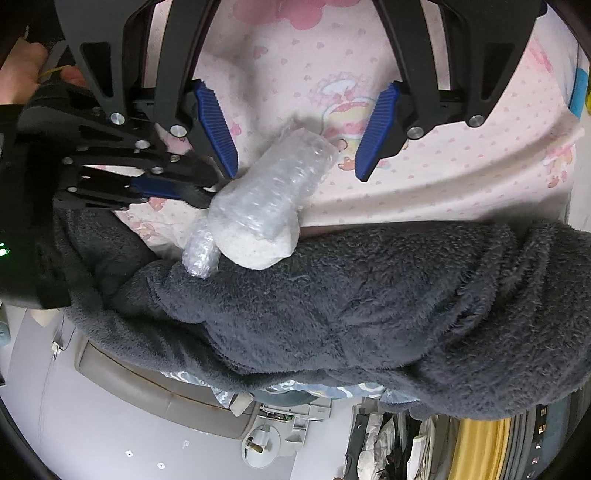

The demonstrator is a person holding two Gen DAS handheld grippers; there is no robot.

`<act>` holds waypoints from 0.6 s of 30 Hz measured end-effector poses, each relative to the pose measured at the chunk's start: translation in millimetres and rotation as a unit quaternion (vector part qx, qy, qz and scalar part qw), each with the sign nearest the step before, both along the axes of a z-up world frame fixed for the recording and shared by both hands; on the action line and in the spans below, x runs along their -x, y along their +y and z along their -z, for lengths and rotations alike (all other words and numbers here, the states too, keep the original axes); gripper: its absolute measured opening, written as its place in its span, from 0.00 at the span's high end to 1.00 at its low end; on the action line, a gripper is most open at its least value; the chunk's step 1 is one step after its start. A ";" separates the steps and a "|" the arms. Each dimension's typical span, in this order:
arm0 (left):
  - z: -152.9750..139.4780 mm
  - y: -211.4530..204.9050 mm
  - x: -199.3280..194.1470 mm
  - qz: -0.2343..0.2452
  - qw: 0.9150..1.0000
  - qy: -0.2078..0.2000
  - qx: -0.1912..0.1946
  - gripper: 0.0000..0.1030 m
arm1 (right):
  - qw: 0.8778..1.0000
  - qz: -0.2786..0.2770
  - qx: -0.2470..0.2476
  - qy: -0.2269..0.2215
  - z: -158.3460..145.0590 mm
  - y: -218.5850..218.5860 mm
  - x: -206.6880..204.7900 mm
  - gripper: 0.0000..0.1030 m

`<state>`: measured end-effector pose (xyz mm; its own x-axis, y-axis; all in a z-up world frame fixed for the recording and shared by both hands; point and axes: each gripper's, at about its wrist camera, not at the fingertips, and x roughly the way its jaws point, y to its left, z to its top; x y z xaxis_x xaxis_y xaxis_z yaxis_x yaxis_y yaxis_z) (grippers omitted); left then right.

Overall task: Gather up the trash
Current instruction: 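Close the left tool around the clear bubble-wrap cup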

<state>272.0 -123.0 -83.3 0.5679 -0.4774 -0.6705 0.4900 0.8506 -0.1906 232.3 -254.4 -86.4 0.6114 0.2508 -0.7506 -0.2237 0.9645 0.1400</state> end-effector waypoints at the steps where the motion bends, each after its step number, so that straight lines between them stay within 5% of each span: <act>1: 0.9 -3.3 -0.9 0.001 1.000 -0.001 -0.004 0.34 | 1.000 0.000 -0.002 0.001 -0.1 -1.2 0.1 0.81; 10: 6.9 -16.9 -1.6 0.011 1.000 0.001 -0.029 0.50 | 1.000 0.002 -0.011 -0.002 -6.6 -11.9 -0.8 0.81; 18: -0.5 -16.2 3.5 0.007 0.999 -0.008 -0.035 0.54 | 1.000 0.015 -0.014 -0.013 -19.7 -27.5 4.0 0.81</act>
<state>268.5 -139.2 -82.8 0.5723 -0.4377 -0.6934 0.5044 0.8546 -0.1231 228.4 -282.0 -66.7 0.6385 0.2526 -0.7270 -0.1984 0.9667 0.1617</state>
